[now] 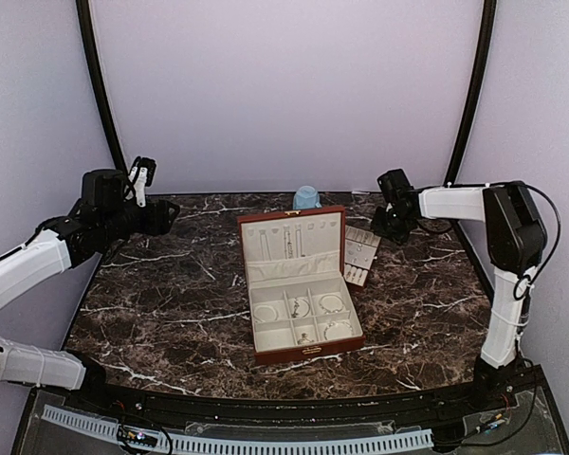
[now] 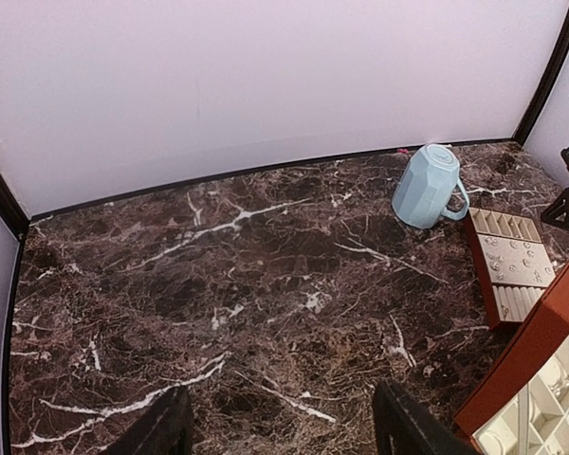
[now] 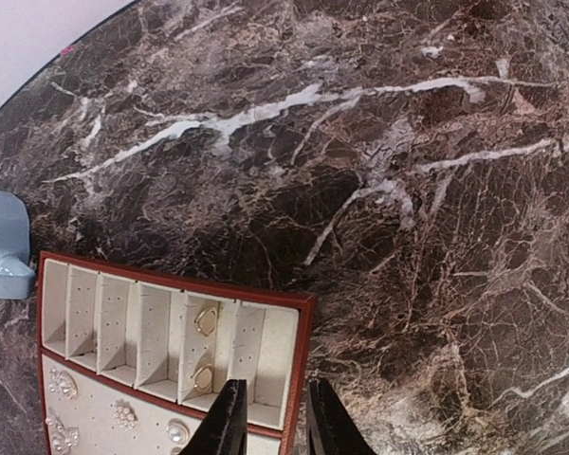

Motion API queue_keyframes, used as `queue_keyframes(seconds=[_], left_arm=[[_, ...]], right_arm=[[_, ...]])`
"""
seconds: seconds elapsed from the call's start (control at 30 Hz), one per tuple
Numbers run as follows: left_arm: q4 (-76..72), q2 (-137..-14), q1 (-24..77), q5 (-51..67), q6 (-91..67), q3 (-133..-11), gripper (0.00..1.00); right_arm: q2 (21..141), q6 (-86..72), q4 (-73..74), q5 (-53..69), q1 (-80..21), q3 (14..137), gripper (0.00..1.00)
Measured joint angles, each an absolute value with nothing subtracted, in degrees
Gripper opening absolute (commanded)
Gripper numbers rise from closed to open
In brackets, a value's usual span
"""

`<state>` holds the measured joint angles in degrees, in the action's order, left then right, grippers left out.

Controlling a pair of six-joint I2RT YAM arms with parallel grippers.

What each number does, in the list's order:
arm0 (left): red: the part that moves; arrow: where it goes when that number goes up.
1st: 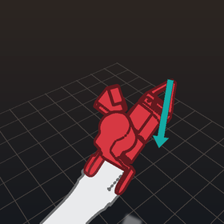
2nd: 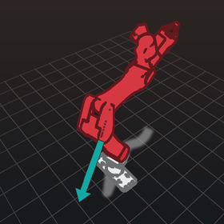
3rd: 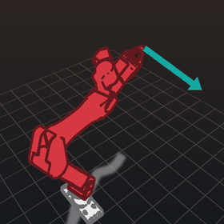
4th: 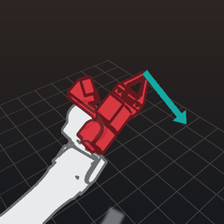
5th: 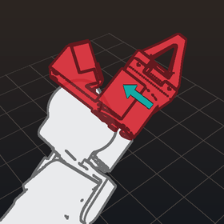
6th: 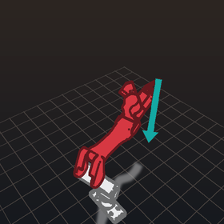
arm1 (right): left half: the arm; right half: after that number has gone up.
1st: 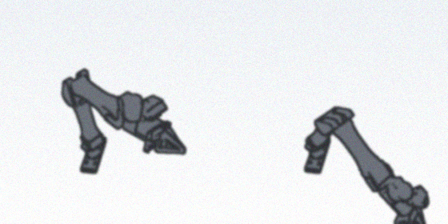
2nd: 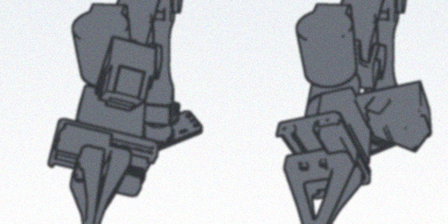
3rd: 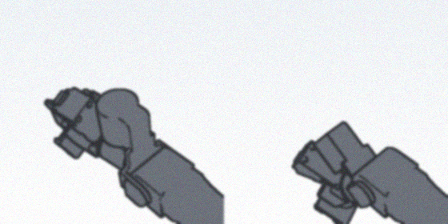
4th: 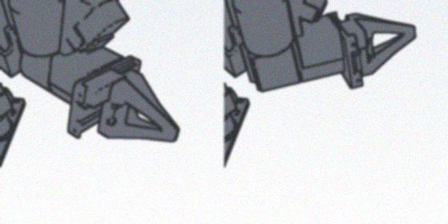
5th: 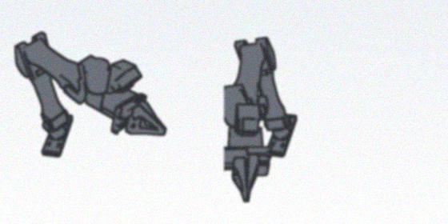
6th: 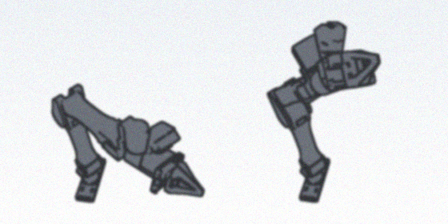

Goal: Organize the mixed jewelry
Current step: Move to the center of the board in the compartment layer.

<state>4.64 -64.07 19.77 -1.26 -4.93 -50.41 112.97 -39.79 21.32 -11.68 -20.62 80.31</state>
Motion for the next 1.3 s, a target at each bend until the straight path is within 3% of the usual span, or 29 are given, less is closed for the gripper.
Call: queue_keyframes(seconds=[0.5, 0.8, 1.3], left_arm=[[4.84, -63.99, 19.75, -0.84, -4.84, -50.39, 0.68], [4.84, -63.72, 19.75, -0.84, -4.84, -50.35, 0.68], [4.86, -63.72, 19.73, -0.84, -4.86, -50.15, 0.68]], right_arm=[[118.61, -40.99, 23.99, -12.69, -20.62, 82.89, 0.22], [120.75, -40.75, 23.79, -13.58, -20.80, 84.33, 0.00], [120.25, -36.05, 26.89, -18.63, -18.09, 84.07, 0.00]])
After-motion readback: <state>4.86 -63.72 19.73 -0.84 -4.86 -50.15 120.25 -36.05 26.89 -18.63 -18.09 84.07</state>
